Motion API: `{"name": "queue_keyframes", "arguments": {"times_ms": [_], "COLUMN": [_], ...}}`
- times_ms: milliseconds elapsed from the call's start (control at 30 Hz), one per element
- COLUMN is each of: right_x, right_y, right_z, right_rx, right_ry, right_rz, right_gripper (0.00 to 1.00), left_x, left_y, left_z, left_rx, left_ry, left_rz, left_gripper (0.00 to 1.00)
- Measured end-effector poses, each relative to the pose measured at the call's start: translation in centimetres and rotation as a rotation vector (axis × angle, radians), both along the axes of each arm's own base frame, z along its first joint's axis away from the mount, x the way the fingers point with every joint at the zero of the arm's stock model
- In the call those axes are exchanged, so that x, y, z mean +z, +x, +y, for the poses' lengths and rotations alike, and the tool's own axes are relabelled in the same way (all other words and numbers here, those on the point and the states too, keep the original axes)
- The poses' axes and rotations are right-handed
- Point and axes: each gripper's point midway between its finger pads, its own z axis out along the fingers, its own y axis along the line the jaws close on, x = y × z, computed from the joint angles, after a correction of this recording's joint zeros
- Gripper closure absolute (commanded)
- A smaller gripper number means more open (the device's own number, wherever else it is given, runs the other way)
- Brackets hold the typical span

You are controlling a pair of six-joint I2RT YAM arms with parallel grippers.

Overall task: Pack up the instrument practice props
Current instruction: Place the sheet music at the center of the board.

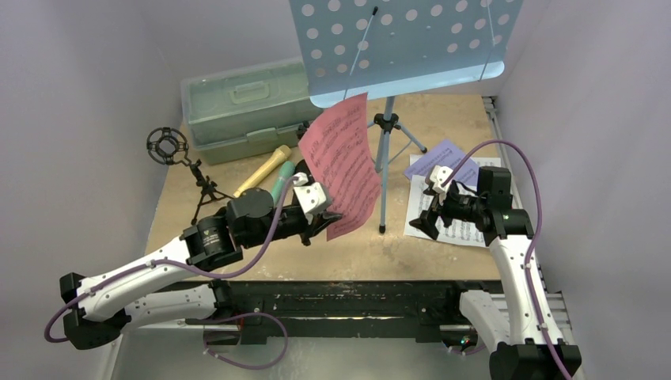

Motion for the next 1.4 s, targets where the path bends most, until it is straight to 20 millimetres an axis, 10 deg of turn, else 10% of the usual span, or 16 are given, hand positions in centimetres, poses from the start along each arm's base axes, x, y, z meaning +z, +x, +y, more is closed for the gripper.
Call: {"name": "queue_keyframes", "arguments": {"times_ms": [1400], "right_x": [-0.2], "right_y": [0.1], "right_z": [0.0], "right_rx": [0.005], "right_ry": [-0.003], "right_rz": [0.006], "right_gripper": [0.01], "left_x": [-10.5], "left_y": [-2.1], "left_z": [1.4], "left_rx": [-0.106], "left_ry": [0.298], "left_rz": [0.104], "left_gripper": [1.00]}}
